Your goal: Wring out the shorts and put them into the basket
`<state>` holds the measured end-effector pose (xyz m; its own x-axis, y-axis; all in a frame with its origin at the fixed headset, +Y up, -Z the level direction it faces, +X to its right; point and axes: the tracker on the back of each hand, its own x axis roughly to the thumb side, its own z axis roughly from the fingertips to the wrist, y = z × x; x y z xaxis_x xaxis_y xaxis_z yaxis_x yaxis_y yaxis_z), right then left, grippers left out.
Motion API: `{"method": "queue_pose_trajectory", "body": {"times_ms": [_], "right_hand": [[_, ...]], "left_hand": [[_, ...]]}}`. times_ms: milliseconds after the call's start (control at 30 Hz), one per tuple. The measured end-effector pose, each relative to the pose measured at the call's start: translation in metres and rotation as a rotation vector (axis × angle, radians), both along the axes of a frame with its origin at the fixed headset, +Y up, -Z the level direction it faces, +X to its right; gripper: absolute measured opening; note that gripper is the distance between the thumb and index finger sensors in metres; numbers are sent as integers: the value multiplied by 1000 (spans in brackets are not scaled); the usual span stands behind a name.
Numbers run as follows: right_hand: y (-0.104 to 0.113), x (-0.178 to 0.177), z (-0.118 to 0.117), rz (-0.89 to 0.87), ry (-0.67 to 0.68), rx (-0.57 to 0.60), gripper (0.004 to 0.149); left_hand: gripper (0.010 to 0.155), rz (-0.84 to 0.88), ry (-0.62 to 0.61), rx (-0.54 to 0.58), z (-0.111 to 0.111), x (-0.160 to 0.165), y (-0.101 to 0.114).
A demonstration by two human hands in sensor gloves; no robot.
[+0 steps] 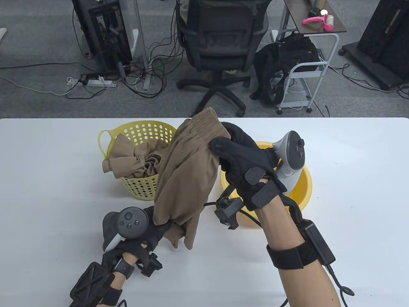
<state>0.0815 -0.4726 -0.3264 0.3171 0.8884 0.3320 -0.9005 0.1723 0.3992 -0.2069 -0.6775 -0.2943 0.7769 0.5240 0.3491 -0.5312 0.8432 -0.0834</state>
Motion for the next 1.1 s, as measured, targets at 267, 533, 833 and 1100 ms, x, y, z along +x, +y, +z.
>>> {"method": "queue_pose_trajectory", "body": {"times_ms": [267,533,833,1100], "right_hand": [[-9,41,-1,158,-204,11,67],[-23,72,2,383,-393,44,67],[-44,78,3,583,-504,93,67],[-62,66,3,719,-519,135,66]], "left_hand": [[38,-126,23,-38,0,-16,15],[38,-205,-11,-70,0,-29,36],[54,-113,-45,-64,3,-31,69],[70,90,-10,-31,7,-26,91]]}}
